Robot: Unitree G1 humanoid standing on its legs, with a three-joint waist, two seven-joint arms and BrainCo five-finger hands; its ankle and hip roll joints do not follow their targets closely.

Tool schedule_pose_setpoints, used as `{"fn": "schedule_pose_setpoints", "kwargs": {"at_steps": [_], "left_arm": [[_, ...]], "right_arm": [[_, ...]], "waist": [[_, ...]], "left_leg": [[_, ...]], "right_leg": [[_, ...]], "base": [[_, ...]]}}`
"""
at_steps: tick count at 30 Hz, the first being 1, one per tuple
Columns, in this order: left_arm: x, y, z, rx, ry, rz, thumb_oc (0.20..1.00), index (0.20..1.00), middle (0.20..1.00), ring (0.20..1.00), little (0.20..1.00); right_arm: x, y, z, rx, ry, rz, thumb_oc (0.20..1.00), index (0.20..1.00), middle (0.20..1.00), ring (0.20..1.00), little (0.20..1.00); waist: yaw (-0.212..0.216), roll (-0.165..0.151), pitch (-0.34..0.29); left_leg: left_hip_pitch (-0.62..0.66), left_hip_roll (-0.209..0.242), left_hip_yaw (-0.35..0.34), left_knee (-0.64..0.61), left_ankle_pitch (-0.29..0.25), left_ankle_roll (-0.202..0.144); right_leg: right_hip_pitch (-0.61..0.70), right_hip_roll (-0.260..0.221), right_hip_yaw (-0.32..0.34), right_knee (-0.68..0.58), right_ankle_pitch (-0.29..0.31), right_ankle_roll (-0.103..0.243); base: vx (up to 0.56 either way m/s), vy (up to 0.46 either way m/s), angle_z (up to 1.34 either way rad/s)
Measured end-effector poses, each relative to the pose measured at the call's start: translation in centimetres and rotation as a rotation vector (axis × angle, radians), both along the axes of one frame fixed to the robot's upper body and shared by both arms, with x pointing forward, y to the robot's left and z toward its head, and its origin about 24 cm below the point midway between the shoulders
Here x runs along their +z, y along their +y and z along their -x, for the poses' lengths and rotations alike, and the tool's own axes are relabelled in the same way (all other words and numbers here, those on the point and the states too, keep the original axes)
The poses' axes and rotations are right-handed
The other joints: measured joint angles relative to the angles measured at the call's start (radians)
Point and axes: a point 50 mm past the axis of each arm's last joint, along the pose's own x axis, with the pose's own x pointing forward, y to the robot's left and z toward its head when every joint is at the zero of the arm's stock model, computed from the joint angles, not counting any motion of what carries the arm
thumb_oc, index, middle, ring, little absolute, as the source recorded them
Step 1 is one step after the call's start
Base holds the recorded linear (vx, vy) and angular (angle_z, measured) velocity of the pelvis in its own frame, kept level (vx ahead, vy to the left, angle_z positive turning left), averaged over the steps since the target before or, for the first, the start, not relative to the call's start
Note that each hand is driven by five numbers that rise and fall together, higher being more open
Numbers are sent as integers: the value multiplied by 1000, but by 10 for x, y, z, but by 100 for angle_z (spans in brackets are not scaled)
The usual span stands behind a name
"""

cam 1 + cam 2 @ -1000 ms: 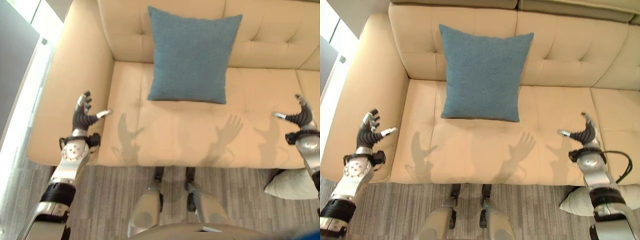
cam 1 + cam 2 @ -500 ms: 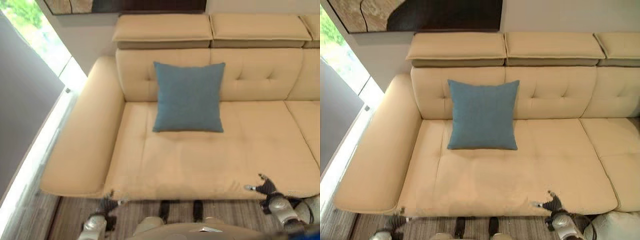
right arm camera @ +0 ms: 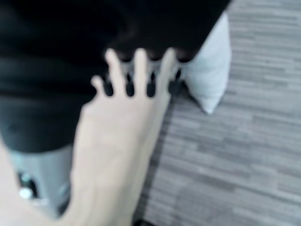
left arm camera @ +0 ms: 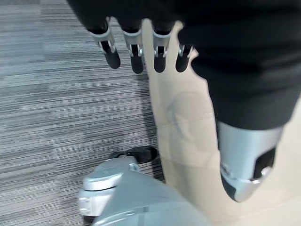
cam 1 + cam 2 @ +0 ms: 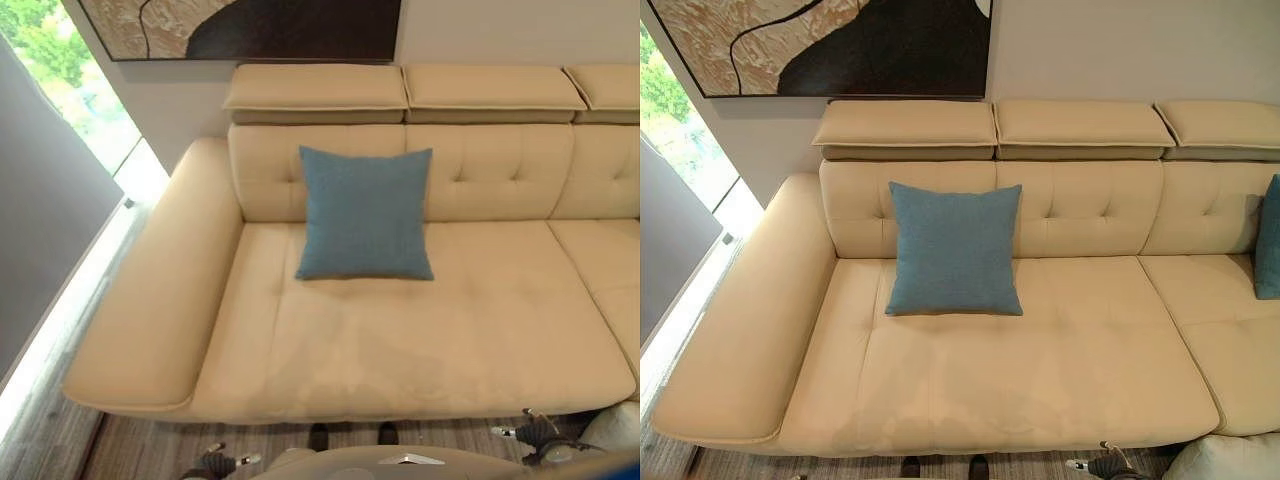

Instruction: Pick up all the scattered cushions and arrange them neatly on the sofa.

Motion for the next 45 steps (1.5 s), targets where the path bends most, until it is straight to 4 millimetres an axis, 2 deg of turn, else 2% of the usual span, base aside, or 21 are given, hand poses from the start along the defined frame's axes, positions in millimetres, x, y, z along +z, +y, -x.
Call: {"fn": "schedule_pose_setpoints", "kwargs": {"at_steps": [5, 8, 10, 11, 12, 14, 17, 18, 20, 21, 23, 27, 29, 30, 31, 32, 34, 39, 40, 42, 45], "left_arm": [[2, -5, -20, -52, -36, 1, 1000, 1000, 1000, 1000, 1000], [7, -9, -50, -83, -102, 2, 1000, 1000, 1000, 1000, 1000], [6, -14, -51, -79, -104, 15, 1000, 1000, 1000, 1000, 1000], [3, -21, -48, -70, -100, 37, 1000, 1000, 1000, 1000, 1000], [6, -33, -65, -89, -152, 63, 1000, 1000, 1000, 1000, 1000], [7, -40, -73, -128, -165, 69, 1000, 1000, 1000, 1000, 1000], [10, -39, -81, -155, -182, 59, 1000, 1000, 1000, 1000, 1000], [13, -35, -86, -159, -197, 47, 1000, 1000, 1000, 1000, 1000], [15, -29, -88, -161, -206, 31, 1000, 1000, 1000, 1000, 1000], [19, -25, -95, -156, -225, 14, 1000, 1000, 1000, 1000, 1000], [20, -18, -93, -149, -227, -8, 1000, 1000, 1000, 1000, 1000], [17, -7, -76, -131, -185, -31, 1000, 1000, 1000, 1000, 1000], [15, -6, -69, -126, -166, -31, 1000, 1000, 1000, 1000, 1000], [12, -6, -59, -118, -142, -28, 1000, 1000, 1000, 1000, 1000], [10, -3, -49, -114, -115, -33, 1000, 1000, 1000, 1000, 1000], [10, -2, -47, -118, -105, -38, 1000, 1000, 1000, 1000, 1000], [10, -12, -55, -138, -128, -17, 1000, 1000, 1000, 1000, 1000], [8, -23, -61, -185, -127, -1, 1000, 1000, 1000, 1000, 1000], [8, -25, -61, -187, -127, 7, 1000, 1000, 1000, 1000, 1000], [8, -32, -68, -190, -147, 20, 1000, 1000, 1000, 1000, 1000], [11, -39, -80, -200, -177, 34, 1000, 1000, 1000, 1000, 1000]], "right_arm": [[0, -1, -2, -17, 4, 0, 1000, 1000, 1000, 1000, 1000], [3, -1, -18, -16, -25, 1, 1000, 1000, 1000, 1000, 1000], [6, 0, -28, 3, -50, 9, 1000, 1000, 1000, 1000, 1000], [8, -2, -30, 8, -58, 17, 1000, 1000, 1000, 1000, 1000], [9, -2, -35, 13, -68, 19, 1000, 1000, 1000, 1000, 1000], [8, 1, -35, 16, -58, 18, 1000, 1000, 1000, 1000, 1000], [13, 11, -61, 53, -112, 11, 1000, 1000, 1000, 1000, 1000], [9, 19, -58, 60, -94, -7, 1000, 1000, 1000, 1000, 1000], [9, 23, -60, 74, -96, -11, 1000, 1000, 1000, 1000, 1000], [9, 22, -61, 75, -95, -8, 1000, 1000, 1000, 1000, 1000], [4, 22, -50, 68, -56, -9, 1000, 1000, 1000, 1000, 1000], [0, 23, -38, 67, -21, -10, 1000, 1000, 1000, 1000, 1000], [-3, 26, -33, 63, -10, -18, 1000, 1000, 1000, 1000, 1000], [-4, 31, -35, 66, -17, -30, 1000, 1000, 1000, 1000, 1000], [-5, 43, -43, 97, -43, -57, 1000, 1000, 1000, 1000, 1000], [-8, 48, -38, 94, -34, -69, 1000, 1000, 1000, 1000, 1000], [-12, 47, -24, 80, 3, -71, 1000, 1000, 1000, 1000, 1000], [-14, 39, -9, 41, 34, -49, 1000, 1000, 1000, 1000, 1000], [-13, 37, -9, 42, 34, -41, 1000, 1000, 1000, 1000, 1000], [-9, 32, -16, 57, 19, -21, 1000, 1000, 1000, 1000, 1000], [-9, 29, -15, 52, 32, -8, 1000, 1000, 1000, 1000, 1000]], "waist": [[2, -5, 37], [3, -65, 114], [-2, -90, 123], [-1, -74, 120], [-15, -44, 133], [-32, -31, 130], [-37, -48, 136], [-32, -67, 133], [-24, -66, 137], [-26, -34, 155], [-23, -21, 155], [37, -31, 135], [43, -50, 121], [65, -52, 111], [84, -68, 87], [75, -91, 76], [77, -72, 66], [61, -99, 59], [51, -99, 60], [68, -97, 67], [56, -82, 74]], "left_leg": [[-38, 4, -17, 77, -10, -27], [-127, -51, -91, 234, -8, -82], [-112, -82, -154, 354, -87, -70], [-70, -83, -225, 332, -135, -58], [-10, -63, -255, 234, -153, -53], [-4, -74, -231, 190, -164, -28], [-3, -96, -125, 139, -113, 33], [11, -125, -45, 118, -95, 63], [-17, -134, 1, 137, -96, 87], [-26, -109, 32, 128, -79, 107], [-26, -87, 57, 124, -68, 118], [-6, -40, 150, 93, -51, 115], [-15, -28, 200, 90, -38, 102], [-12, -8, 250, 81, -33, 94], [-17, -1, 274, 82, -39, 66], [-20, -11, 279, 79, -33, 46], [-22, 24, 277, 85, -16, 11], [-80, 51, 120, 198, 19, -50], [-85, 31, 65, 211, 7, -56], [-83, -94, -207, 227, -49, -49], [-65, -154, -305, 210, -55, -25]], "right_leg": [[-5, 10, -5, 2, -5, -22], [-47, -37, -2, 18, 6, -74], [-31, -53, 28, 2, 33, -64], [-36, -43, 53, 3, 42, -53], [-44, -39, 65, 4, 60, -34], [-82, -43, 96, 28, 76, -17], [-164, -78, 154, 77, 92, 41], [-195, -115, 143, 73, 78, 76], [-225, -142, 100, 86, 47, 122], [-263, -142, 35, 184, 23, 129], [-264, -133, 3, 334, -36, 117], [-185, -106, -43, 561, -189, 93], [-82, -117, -76, 442, -235, 102], [-65, -134, -153, 451, -262, 86], [-11, -140, -190, 334, -246, 103], [24, -138, -164, 244, -245, 83], [46, -81, -122, 165, -198, 44], [32, -49, -47, 144, -158, -22], [32, -42, -15, 139, -140, -30], [10, -39, 85, 112, -96, -29], [25, -23, 175, 62, -55, -20]], "base": [[-143, -3, 7], [-107, 92, -4], [-60, 131, -45], [-181, 314, -53], [-225, 352, -37], [-208, 278, -49], [-188, 152, -97], [-337, 193, -118], [-231, 117, -104], [-172, 84, -68], [-153, 68, -50], [-122, 13, -78], [-110, -70, -77], [-49, -151, -127], [-66, -186, -121], [-83, -174, -82], [-52, -88, -33], [-80, -27, -49], [-50, 10, -88], [-35, 55, -135], [-11, 133, -106]]}}
